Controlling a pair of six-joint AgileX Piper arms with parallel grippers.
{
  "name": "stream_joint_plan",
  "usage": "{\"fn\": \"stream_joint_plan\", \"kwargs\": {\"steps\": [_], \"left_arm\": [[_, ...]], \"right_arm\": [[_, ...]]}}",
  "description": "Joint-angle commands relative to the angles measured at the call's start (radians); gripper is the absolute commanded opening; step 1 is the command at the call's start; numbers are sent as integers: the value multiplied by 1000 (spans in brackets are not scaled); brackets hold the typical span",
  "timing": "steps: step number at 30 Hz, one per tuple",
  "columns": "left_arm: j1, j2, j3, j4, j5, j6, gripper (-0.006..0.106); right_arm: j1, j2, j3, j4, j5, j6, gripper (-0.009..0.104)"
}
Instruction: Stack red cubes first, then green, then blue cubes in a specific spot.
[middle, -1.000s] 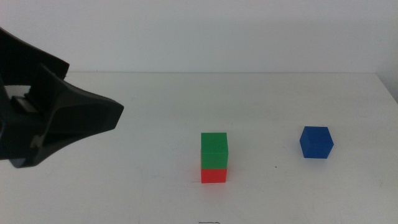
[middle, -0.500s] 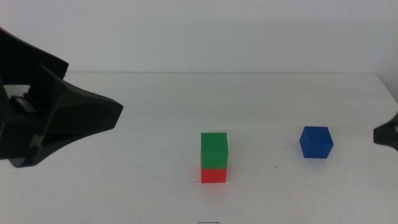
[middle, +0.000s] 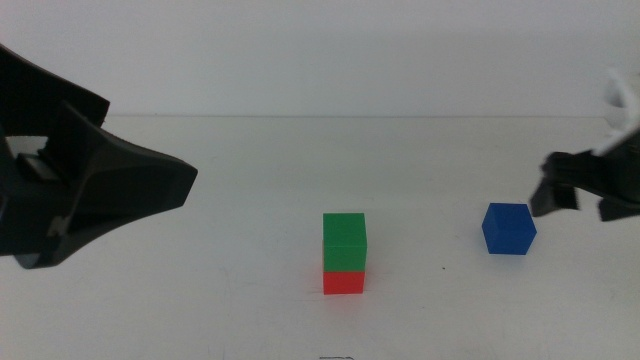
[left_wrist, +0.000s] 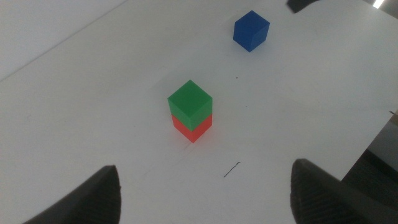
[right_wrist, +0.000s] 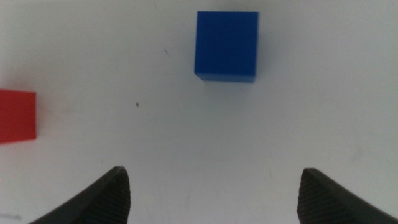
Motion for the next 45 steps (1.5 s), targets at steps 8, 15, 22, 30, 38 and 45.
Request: {"fn": "stream_joint_plan", "kwargs": {"steps": [8,15,22,30,38,45], "left_arm": [[-2,-6,-21,0,-61,-8,94],[-2,-6,-21,0,-61,-8,94],[-2,-6,-21,15,-61,-8,94],[-2,-6,-21,15,-61,-8,94],[-2,-6,-21,15,-61,-8,94],[-2,-6,-21,15,-61,-8,94]], "right_arm": [[59,247,-254,-147,12,153,82],[59,389,-367,-158,52,158,82],[59,454,-374,-176,42,160,82],[59,491,-375,-180,-8,165,82],[59,543,-376,-180,-12,165,82],[59,582,-376,-180,-21,165,77]]}}
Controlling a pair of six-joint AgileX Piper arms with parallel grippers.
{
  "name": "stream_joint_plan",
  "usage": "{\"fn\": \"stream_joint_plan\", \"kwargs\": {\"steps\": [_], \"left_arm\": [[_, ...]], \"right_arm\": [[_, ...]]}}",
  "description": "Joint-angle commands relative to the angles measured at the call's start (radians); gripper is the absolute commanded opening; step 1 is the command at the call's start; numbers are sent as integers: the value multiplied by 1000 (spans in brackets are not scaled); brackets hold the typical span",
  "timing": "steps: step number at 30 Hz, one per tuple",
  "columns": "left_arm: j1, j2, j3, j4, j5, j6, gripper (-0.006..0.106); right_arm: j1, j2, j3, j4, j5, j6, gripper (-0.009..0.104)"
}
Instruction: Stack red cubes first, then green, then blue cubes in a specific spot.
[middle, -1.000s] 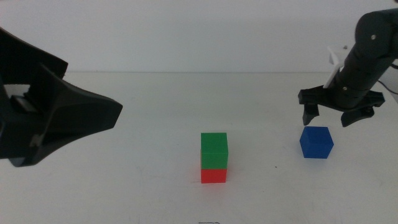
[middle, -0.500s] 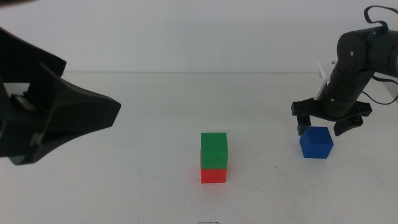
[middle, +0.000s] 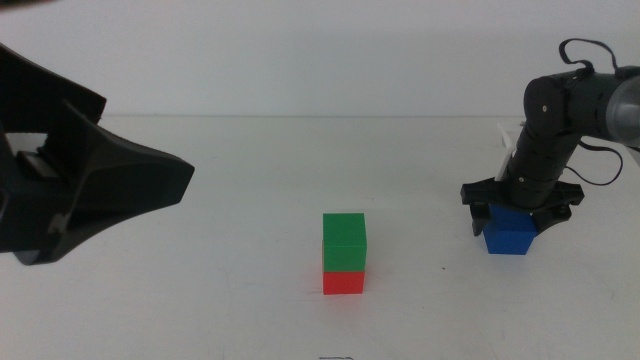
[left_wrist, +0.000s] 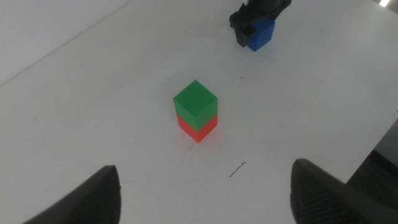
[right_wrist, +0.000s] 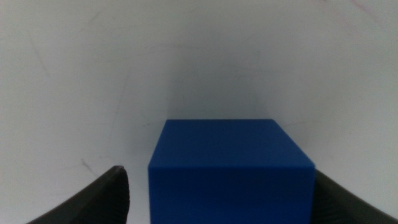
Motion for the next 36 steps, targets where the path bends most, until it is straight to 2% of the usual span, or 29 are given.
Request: {"fn": "stream_joint_plan", "kwargs": {"steps": [1,3,8,9,18,29,36], "left_arm": [[-2,-6,-21,-2,-61,-8,94],[-2,-6,-21,-2,-61,-8,94],[-2,-6,-21,-2,-61,-8,94],[-2,-6,-21,-2,-61,-8,94],[-2,-6,-21,-1,-61,-8,94],[-2,-6,-21,0,-61,-8,94],[-2,-6,-21,0,-61,-8,94]], "right_arm": [[1,-50,-28,-20,-15,-2,72],[1,-50,-28,-20,-22,-1,59],[0,-67,-30,-28,-13,9,2],[1,-78,-30,-31,-9,12,-1],[24,-225,-29,-31,137,35,-1],[221,-393,-29,-113,305,129,-1],[291,-500,-30,-116,319,244,-1]]}}
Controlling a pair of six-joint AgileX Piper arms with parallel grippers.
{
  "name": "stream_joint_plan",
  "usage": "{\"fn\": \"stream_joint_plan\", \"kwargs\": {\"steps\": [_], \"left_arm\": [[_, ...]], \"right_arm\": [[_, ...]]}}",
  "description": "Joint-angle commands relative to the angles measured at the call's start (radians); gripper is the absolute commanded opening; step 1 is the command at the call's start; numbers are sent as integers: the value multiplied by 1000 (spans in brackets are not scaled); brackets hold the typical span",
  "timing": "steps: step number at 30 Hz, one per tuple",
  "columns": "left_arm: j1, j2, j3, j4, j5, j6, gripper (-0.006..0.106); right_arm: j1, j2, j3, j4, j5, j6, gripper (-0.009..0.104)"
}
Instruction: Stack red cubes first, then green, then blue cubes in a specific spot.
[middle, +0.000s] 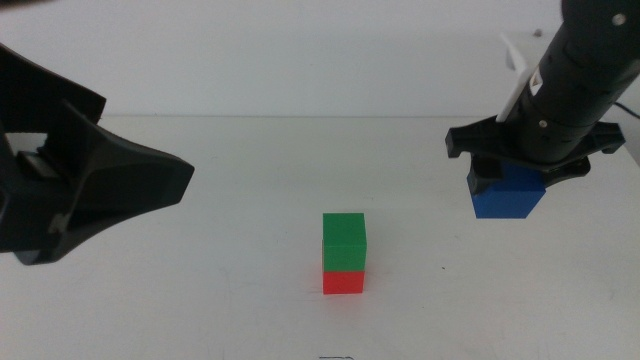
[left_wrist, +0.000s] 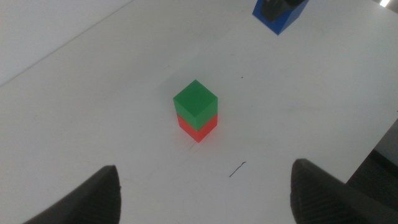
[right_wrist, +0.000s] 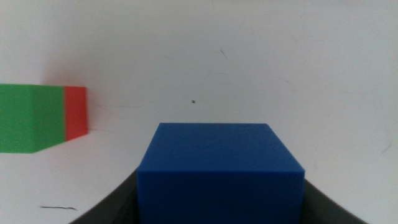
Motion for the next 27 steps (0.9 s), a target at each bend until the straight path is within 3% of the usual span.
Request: {"fn": "stream_joint_plan", "kwargs": {"steps": [1,17,27], "left_arm": [[-2,-6,-21,0,-61,-8,94],[-2,-6,-21,0,-61,-8,94],[-2,-6,-21,0,-61,-8,94]], "right_arm": [[8,-65,-30,-36,40,50,-1],[217,214,-387,-26,72,157,-1],[260,304,-407,-1,71,233,-1]]}}
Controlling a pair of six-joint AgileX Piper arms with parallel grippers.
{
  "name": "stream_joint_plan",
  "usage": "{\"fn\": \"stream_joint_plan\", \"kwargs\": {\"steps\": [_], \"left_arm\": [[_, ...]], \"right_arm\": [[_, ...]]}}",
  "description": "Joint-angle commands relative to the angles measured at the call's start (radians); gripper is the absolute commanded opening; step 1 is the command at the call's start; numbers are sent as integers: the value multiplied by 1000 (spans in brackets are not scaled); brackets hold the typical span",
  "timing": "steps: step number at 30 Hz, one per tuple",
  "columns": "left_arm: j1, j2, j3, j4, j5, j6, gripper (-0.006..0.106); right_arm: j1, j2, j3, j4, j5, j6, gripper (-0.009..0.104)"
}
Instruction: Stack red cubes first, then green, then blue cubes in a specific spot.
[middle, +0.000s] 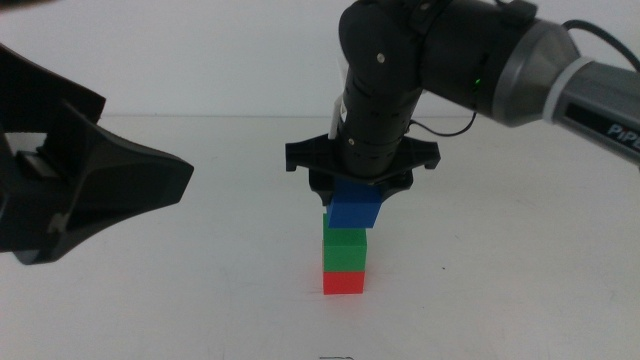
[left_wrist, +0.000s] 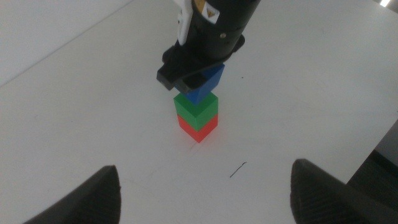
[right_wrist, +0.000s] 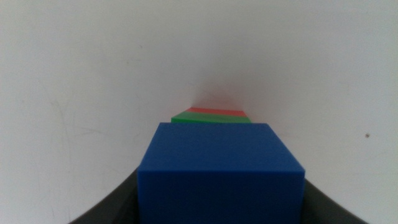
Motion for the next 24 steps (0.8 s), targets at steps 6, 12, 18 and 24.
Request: {"fn": "stream_joint_plan", "kwargs": {"steps": [6,12,18,24], "left_arm": [[-2,-6,-21,0,-61,-8,94],[-2,-6,-21,0,-61,-8,94],[-2,-6,-21,0,-61,-8,94],[-2,-6,-21,0,-61,-8,94]], "right_arm": [[0,-14,-35,-15,55,30,-1],[9,-1,-35,-4,38,29,-1],[10,9,-35,-20,29,36,-1],[9,15,-35,-8,1,36,59]]}}
